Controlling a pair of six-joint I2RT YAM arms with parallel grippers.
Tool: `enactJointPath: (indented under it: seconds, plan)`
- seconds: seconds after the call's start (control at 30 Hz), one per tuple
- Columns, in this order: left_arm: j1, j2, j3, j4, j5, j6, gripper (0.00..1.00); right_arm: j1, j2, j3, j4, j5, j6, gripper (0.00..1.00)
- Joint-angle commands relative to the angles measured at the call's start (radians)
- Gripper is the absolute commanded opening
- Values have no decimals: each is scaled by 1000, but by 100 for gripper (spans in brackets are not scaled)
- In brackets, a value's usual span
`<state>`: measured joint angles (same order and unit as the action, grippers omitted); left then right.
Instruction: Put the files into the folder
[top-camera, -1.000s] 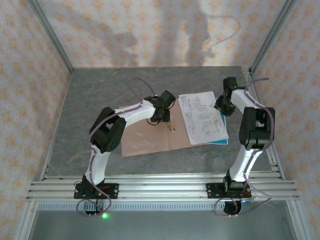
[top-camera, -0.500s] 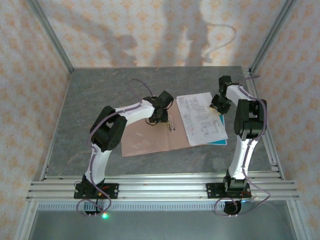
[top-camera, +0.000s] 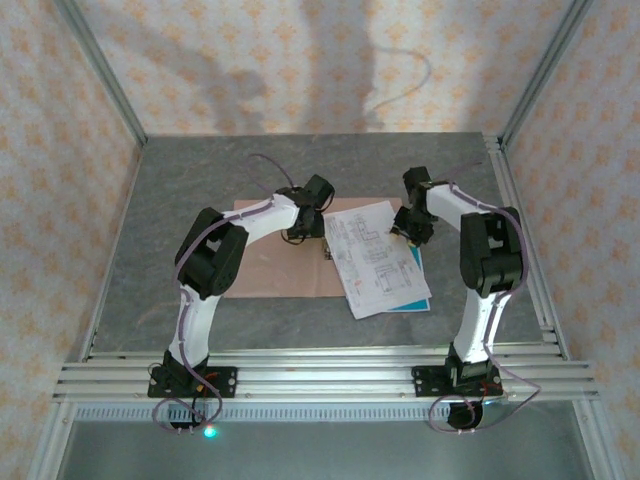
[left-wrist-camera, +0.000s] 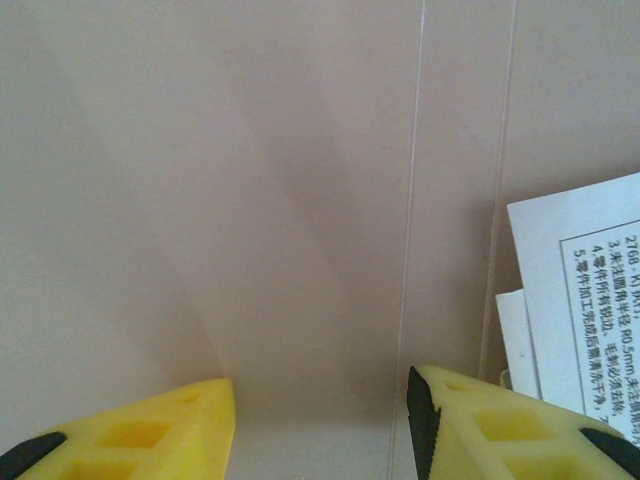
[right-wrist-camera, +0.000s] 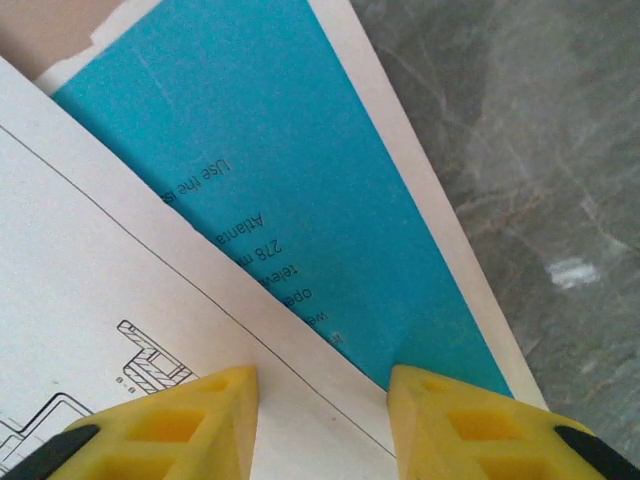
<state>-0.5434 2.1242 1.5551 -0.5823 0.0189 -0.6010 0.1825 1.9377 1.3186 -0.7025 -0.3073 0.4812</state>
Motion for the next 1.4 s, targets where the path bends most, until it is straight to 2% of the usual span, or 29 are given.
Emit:
enactJointPath:
  seconds: [0.0, 0.23, 0.33, 0.5, 0.63, 0.83, 1.1, 1.37]
  plan:
    - [-12, -97, -35, -5, -22, -3, 51, 11, -87, -25, -13, -5, 34, 42]
    - [-86, -281, -113, 0, -43, -116, 54, 12, -255, -108, 6, 0, 74, 45]
    - [-138, -344, -218, 110, 26, -221, 55, 18, -328, -208, 61, -45, 108, 44]
    - [-224, -367, -324, 273, 94, -360, 55, 31, -409, -352, 140, -91, 159, 42]
    - [-284, -347, -339, 294, 80, -401, 56, 35, -414, -404, 160, -93, 170, 41]
    - [-329, -316, -371, 326, 58, -434, 56, 39, -386, -454, 192, -91, 178, 40]
    - [-350, -312, -384, 293, 7, -435, 55, 43, -365, -485, 216, -86, 183, 40]
    - [-351, -282, -425, 377, 34, -462, 55, 44, -342, -487, 219, -88, 179, 40]
